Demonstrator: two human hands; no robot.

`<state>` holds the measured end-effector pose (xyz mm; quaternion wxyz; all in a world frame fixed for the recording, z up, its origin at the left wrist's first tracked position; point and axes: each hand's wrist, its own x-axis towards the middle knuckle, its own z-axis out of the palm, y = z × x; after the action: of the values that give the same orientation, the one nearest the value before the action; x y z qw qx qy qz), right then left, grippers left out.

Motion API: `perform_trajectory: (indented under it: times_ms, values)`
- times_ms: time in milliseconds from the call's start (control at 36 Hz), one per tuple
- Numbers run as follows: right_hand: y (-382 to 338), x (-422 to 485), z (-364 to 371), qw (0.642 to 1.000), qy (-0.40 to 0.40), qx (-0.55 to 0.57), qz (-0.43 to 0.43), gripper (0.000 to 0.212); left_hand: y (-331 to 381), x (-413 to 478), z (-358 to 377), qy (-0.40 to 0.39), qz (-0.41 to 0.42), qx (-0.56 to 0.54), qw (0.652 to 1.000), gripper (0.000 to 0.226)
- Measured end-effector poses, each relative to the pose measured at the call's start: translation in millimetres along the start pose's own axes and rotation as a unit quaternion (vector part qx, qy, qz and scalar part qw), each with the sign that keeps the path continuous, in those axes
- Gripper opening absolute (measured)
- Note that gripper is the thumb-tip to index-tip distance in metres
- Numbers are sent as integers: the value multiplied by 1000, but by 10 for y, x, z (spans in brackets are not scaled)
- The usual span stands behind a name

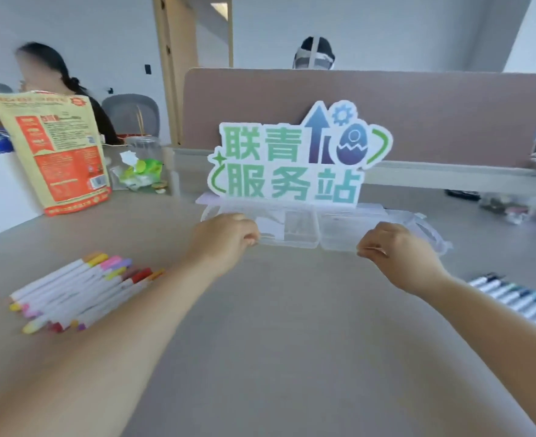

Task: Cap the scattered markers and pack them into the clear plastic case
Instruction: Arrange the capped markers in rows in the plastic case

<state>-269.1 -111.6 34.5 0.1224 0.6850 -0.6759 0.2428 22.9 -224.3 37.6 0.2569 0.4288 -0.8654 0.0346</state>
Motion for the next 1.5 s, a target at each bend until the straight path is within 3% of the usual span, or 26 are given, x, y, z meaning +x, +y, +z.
perform_trajectory:
  times_ms: [250,361,556,750,917,1000,1083,1167,1250,1417,1500]
  values:
    - [167,-86,169,997,-58,-8,42,14,95,82,295,-65,-19,1,998,12]
    - [111,-30,240,997,-67,10,39,22,27,41,303,-55,-38,12,998,13]
    - [30,-33,274,996,-66,30,59,26,18,-18,257,-79,-61,25,995,30]
    - [-325,68,298,995,-42,88,28,29,-144,-293,-106,7,-82,-13,997,31]
    - [-983,186,491,983,-60,173,-3,28,-751,-827,-580,56,-148,7,987,34]
    - [-1345,189,559,972,-94,217,-6,36,-1112,-1138,-765,-27,-225,53,973,63]
    - [-1668,173,617,959,-166,228,-28,58,-1384,-1399,-834,-134,-308,67,939,96]
    - [-1935,151,682,949,-221,212,-69,73,-1483,-1528,-839,-185,-329,64,924,106]
    - [-2107,115,728,946,-251,184,-92,81,-1427,-1539,-825,-183,-316,43,930,106]
    - [-2166,36,677,945,-282,109,-122,86,-1209,-1487,-709,-171,-300,19,938,76]
    - [-2160,-38,614,941,-293,115,-126,80,-1086,-1462,-638,-189,-290,29,938,78]
